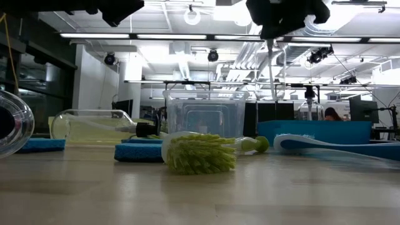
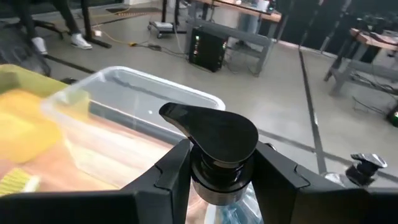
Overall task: Pick & Place Kitchen Sink Supplies
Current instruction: Put the transparent spray bottle into the blue bin
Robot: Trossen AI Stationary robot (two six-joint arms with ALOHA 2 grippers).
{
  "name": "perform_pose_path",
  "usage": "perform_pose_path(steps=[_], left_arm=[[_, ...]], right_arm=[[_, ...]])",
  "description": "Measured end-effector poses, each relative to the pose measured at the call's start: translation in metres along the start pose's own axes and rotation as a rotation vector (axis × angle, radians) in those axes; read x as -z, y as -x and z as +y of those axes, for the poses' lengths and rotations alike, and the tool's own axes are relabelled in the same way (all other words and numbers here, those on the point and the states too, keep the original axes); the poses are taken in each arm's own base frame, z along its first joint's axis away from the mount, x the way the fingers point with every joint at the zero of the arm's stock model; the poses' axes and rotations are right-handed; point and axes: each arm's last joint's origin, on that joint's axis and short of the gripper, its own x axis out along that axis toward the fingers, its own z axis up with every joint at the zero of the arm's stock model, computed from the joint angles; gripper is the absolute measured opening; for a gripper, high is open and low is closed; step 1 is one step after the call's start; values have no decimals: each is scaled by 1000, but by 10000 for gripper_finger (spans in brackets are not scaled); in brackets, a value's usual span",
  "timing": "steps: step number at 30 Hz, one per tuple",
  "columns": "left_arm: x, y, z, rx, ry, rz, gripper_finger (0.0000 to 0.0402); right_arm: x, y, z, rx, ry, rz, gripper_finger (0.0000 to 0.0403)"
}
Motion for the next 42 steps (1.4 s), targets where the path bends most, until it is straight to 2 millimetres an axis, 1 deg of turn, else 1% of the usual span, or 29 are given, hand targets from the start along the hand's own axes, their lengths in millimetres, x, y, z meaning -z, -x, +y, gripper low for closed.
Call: perform_pose_path(steps=[9, 14, 18, 22, 25, 29, 33, 37, 42], left_arm=[[2, 0, 0, 2, 0, 18, 390], [5, 0, 0, 6, 2, 46, 390], [5, 0, -1, 6, 2, 50, 390], [4, 0, 0, 5, 2, 46, 390], [4, 0, 0, -11, 2, 46, 390], [4, 0, 0, -18, 4, 47, 390], [4, 0, 0, -18, 5, 47, 390], [5, 0, 1, -38, 6, 53, 390], [6, 0, 2, -80, 6, 66, 390]], right_arm=[[26, -23, -10, 77, -27, 52, 129], [29, -24, -28, 83, -97, 27, 129], [30, -26, -47, 93, -176, -10, 129], [44, -37, -63, 124, -222, -6, 129], [51, -45, -70, 140, -263, -18, 129], [56, -57, -71, 146, -292, -31, 129], [53, -69, -70, 165, -293, -54, 129], [51, -82, -72, 184, -291, -38, 129], [56, -98, -74, 215, -280, 5, 129]])
